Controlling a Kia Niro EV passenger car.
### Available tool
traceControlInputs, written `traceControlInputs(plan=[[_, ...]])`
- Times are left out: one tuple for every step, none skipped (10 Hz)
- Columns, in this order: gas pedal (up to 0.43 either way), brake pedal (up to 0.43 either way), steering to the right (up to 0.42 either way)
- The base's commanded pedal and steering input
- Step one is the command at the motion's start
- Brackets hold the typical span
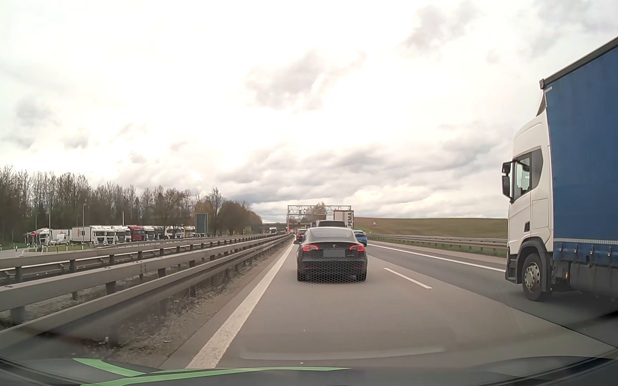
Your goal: Follow the waypoints while adhering to traffic rules and regulations
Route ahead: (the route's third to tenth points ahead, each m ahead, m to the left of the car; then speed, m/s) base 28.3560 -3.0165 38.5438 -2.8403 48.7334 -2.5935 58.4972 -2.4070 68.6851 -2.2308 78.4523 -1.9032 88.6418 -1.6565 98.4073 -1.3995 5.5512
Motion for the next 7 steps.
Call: traceControlInputs(plan=[[0.000,0.000,-0.002],[0.000,0.000,-0.002],[0.000,0.000,-0.002],[0.000,0.000,-0.002],[0.000,0.000,-0.002],[0.000,0.000,-0.002],[0.000,0.000,-0.002]])
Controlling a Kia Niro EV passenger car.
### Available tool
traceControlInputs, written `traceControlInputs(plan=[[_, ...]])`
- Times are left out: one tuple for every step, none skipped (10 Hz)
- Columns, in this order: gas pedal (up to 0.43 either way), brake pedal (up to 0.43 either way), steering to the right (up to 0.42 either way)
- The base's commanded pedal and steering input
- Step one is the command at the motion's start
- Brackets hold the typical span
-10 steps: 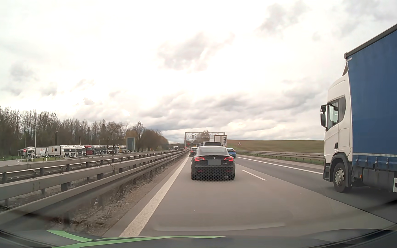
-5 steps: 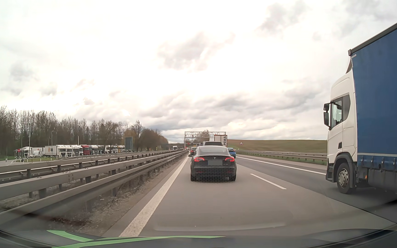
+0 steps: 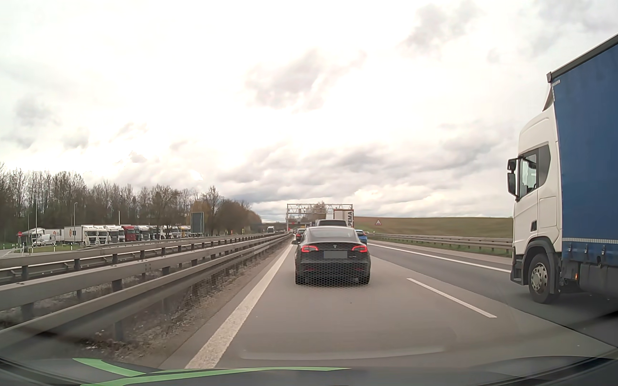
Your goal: Follow the waypoints while adhering to traffic rules and regulations
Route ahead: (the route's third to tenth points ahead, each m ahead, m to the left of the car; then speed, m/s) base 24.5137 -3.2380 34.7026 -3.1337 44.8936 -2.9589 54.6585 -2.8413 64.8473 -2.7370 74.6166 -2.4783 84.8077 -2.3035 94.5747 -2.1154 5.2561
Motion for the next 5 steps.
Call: traceControlInputs(plan=[[0.000,0.000,-0.002],[0.000,0.000,-0.002],[0.000,0.006,-0.002],[0.000,0.024,-0.002],[0.000,0.037,-0.002]])
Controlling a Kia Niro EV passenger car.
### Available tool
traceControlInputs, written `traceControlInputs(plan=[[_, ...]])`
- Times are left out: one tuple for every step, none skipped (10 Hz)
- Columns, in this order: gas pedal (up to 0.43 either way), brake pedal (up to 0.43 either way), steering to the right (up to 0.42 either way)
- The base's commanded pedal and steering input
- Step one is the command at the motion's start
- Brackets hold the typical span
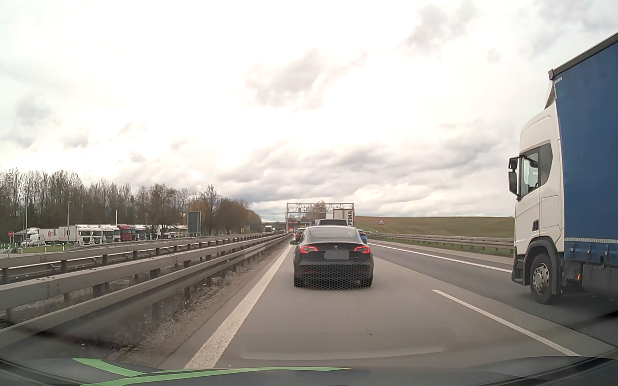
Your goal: Follow the waypoints while adhering to traffic rules and regulations
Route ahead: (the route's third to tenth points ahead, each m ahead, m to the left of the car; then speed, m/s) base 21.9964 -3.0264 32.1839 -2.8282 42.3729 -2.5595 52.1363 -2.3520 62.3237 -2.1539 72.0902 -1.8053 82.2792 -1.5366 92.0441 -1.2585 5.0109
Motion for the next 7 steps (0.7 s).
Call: traceControlInputs(plan=[[0.000,0.049,-0.002],[0.000,0.073,-0.002],[0.000,0.085,-0.002],[0.000,0.098,-0.002],[0.000,0.098,-0.003],[0.000,0.098,-0.003],[0.000,0.104,-0.004]])
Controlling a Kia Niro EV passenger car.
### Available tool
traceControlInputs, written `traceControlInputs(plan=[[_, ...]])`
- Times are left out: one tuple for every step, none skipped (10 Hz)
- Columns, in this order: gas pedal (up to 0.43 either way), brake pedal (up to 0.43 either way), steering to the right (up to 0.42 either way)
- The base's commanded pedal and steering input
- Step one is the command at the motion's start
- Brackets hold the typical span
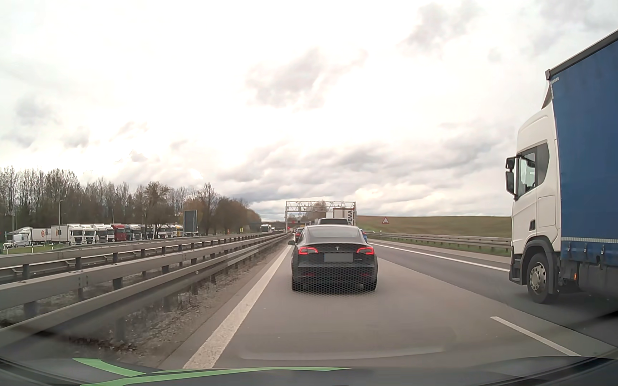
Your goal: Follow the waypoints while adhering to traffic rules and regulations
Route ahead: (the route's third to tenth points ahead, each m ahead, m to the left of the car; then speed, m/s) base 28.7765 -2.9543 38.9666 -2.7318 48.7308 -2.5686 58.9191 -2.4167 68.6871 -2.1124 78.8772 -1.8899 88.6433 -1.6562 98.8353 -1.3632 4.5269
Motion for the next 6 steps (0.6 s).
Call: traceControlInputs(plan=[[0.000,0.098,-0.004],[0.000,0.098,-0.004],[0.000,0.098,-0.004],[0.000,0.098,-0.004],[0.000,0.098,-0.004],[0.000,0.104,-0.004]])
